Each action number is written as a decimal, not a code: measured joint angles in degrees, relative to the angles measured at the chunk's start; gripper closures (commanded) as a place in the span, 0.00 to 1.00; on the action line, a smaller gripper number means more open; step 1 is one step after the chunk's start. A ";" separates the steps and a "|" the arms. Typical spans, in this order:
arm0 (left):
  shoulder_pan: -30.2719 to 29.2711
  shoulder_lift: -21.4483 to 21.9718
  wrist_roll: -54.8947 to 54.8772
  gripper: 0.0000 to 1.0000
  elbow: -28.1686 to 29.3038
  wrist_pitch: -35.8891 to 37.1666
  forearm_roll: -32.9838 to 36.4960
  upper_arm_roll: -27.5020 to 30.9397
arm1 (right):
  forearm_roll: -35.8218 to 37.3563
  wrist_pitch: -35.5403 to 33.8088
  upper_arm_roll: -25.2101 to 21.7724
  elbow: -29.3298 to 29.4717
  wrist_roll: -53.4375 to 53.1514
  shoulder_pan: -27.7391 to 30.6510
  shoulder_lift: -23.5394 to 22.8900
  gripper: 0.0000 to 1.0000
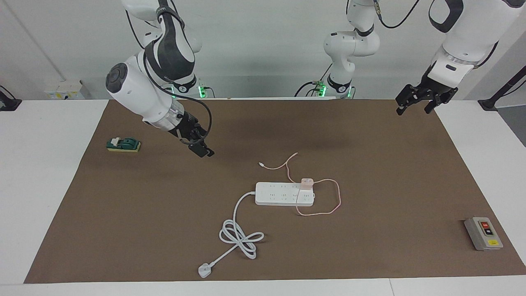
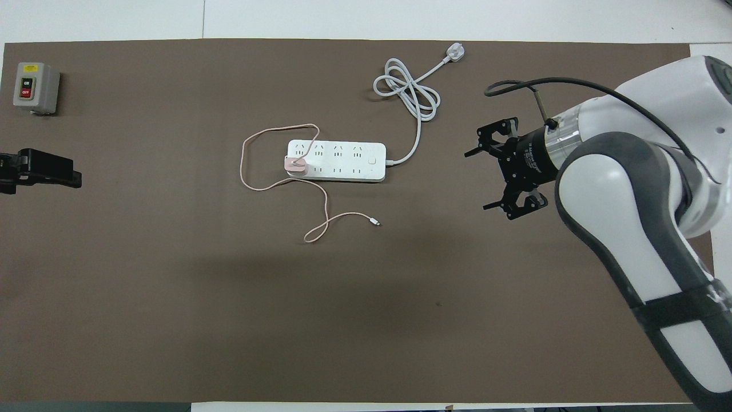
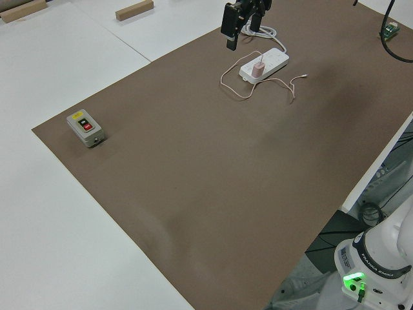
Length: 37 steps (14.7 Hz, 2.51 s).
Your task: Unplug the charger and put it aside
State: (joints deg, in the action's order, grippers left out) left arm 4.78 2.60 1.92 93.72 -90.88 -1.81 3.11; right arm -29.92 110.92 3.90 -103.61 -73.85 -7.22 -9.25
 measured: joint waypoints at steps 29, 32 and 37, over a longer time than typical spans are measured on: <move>16.51 -15.55 98.99 0.00 1.58 -18.59 -0.03 -1.87 | -36.50 14.97 -0.24 9.53 5.06 -7.41 -26.10 0.00; 17.92 -17.68 103.23 0.00 2.04 -22.06 -0.03 -1.90 | -36.50 14.97 -0.17 10.32 6.46 -7.48 -27.62 0.00; 21.07 -21.67 106.48 0.00 2.10 -24.68 -0.03 -1.84 | -36.50 15.76 0.00 10.58 7.96 -8.95 -28.44 0.00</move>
State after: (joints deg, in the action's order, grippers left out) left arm 25.85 -19.07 108.40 95.82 -115.55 -1.84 1.27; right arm -66.42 126.67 3.90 -93.03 -65.89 -16.17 -37.69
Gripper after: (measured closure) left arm 0.000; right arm 0.000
